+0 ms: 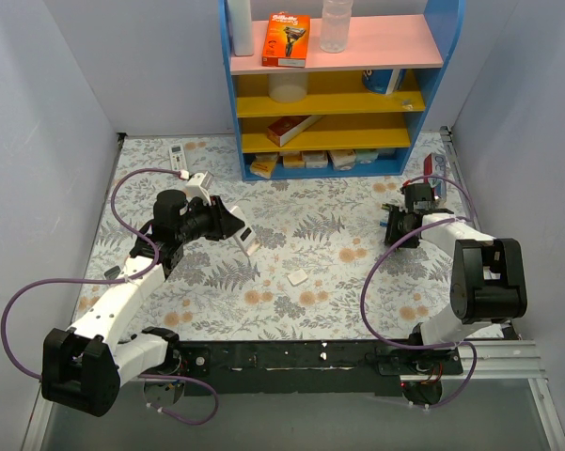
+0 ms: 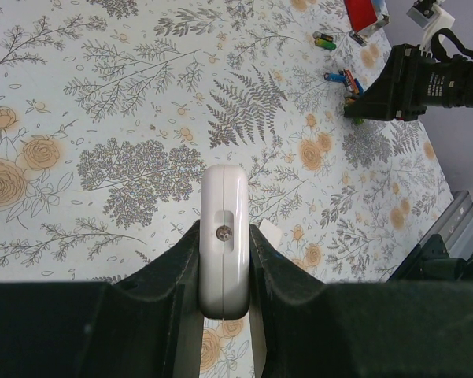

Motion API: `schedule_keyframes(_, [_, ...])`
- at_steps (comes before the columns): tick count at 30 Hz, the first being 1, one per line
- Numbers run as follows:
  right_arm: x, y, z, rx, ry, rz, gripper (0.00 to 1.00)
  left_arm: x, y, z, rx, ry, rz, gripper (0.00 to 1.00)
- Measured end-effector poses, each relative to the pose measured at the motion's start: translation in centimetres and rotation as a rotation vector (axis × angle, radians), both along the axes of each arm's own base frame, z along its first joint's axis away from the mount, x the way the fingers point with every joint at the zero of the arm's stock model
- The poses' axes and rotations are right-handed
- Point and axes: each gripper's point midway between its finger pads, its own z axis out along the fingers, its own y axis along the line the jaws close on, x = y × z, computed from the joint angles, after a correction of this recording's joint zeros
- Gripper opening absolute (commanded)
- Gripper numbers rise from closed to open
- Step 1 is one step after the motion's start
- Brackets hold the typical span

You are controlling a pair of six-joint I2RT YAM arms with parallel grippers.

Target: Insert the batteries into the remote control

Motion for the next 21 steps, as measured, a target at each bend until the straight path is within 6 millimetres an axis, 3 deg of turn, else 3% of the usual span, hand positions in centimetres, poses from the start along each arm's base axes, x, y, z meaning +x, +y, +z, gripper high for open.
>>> schedule_keyframes(7, [0.0, 0.0, -0.1, -0.008, -0.002, 0.001, 0.38, 0.0, 0.0, 0.0, 0.000, 0.000, 0.000, 0.00])
schedule_keyframes(19, [0.8, 0.5, -0.2, -0.113, 0.011, 0.041, 0.36, 0.0, 0.0, 0.1, -0.002, -0.002, 0.000, 0.00])
schedule_keyframes(21, [1.2, 0.7, -0.2, -0.128, 0.012, 0.055, 0.30, 0.1, -0.1, 0.2, -0.007, -0.004, 0.001, 0.00])
